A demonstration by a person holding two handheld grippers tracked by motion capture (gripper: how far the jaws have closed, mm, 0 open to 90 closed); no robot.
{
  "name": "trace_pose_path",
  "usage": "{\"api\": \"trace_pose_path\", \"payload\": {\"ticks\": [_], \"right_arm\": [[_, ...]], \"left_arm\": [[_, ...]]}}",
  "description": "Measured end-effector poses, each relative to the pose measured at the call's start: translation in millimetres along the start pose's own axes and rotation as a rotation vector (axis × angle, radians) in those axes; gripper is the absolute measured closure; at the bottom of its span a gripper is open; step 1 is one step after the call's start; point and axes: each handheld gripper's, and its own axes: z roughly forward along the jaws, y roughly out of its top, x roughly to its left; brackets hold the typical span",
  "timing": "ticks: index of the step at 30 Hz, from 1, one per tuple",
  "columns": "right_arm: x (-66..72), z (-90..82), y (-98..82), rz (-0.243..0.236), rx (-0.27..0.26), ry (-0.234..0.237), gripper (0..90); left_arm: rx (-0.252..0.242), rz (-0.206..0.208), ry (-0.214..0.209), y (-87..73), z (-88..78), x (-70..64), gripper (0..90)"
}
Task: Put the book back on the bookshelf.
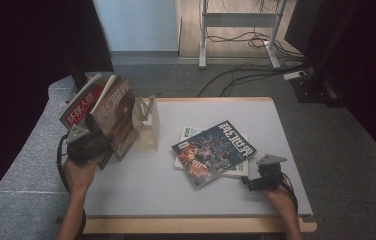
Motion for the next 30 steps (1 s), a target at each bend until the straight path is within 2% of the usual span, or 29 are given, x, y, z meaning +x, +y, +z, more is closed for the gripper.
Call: {"api": "trace_pose_path", "payload": {"ticks": [3, 5, 11, 13, 17, 18, 23, 30], "right_arm": [[0.0, 0.0, 0.0, 0.000, 0.000, 0.000, 0.0], [0.0, 0.0, 0.0, 0.000, 0.000, 0.000, 0.0], [0.0, 0.0, 0.0, 0.000, 0.000, 0.000, 0.0], [0.0, 0.0, 0.0, 0.000, 0.000, 0.000, 0.0], [0.0, 0.0, 0.0, 0.000, 0.000, 0.000, 0.0], [0.0, 0.0, 0.0, 0.000, 0.000, 0.000, 0.0], [0.1, 0.0, 0.0, 0.000, 0.000, -0.001, 0.0], [0.0, 0.0, 0.0, 0.000, 0.000, 0.000, 0.0]], "left_arm": [[-0.001, 0.004, -0.014, -3.3, -6.3, -3.9, 35.8], [-0.010, -0.004, -0.043, -7.1, -10.1, -5.8, 30.8], [0.030, 0.015, -0.071, -15.7, -17.0, -15.0, 15.0], [0.040, 0.018, -0.096, -17.0, -19.1, -19.2, 11.4], [0.052, 0.051, -0.142, -20.4, -21.3, -31.3, 3.4], [0.055, 0.057, -0.164, -21.3, -20.9, -34.6, 2.4], [0.070, 0.087, -0.215, -24.3, -11.6, -50.4, 0.0], [0.103, 0.155, -0.255, -27.7, 17.3, -73.0, 0.0]]}}
